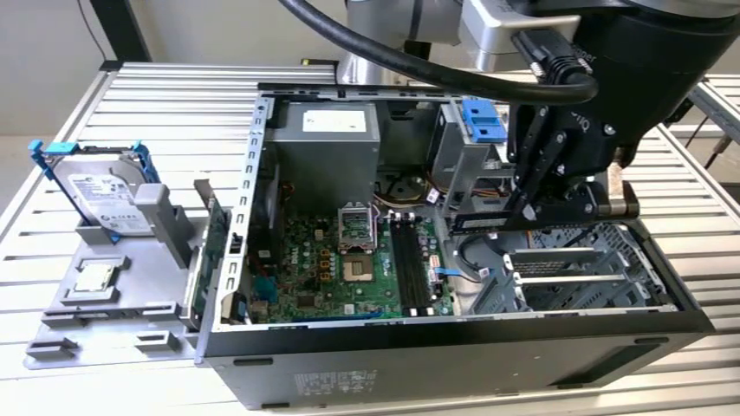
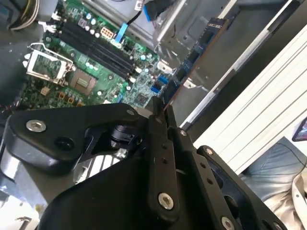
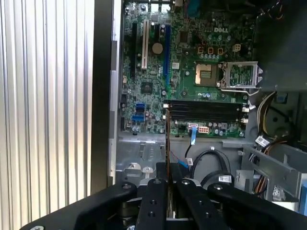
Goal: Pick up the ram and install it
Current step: 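Pick up the ram and move it above insertion slot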
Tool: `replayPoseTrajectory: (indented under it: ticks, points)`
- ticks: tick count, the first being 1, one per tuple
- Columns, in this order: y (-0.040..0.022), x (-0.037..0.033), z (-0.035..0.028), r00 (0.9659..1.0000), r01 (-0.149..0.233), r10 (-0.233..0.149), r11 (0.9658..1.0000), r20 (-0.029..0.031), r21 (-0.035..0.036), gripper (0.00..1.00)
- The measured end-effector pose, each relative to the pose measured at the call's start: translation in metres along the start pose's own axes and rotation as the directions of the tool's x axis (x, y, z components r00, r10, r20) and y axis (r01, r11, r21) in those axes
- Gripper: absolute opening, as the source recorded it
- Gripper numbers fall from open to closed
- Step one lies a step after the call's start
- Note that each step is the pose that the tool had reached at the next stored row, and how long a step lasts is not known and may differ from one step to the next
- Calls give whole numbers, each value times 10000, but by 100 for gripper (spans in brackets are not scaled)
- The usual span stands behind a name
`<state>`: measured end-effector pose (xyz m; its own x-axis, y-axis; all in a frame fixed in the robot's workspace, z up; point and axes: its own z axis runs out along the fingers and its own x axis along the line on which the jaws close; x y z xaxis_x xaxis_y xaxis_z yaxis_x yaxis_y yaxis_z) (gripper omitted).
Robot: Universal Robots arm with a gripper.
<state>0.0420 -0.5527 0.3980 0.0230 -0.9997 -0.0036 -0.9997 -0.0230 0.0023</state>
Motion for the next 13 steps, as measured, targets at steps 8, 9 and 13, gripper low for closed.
replayPoseTrajectory:
  ticks: [8,9,13]
  points:
    - [-2,1,0,10000,-1,1,10000,1,0,0]
    - [-3,1,0,10000,-1,1,10000,1,0,0]
    - [-4,-26,0,10000,-1,1,10000,-1,0,0]
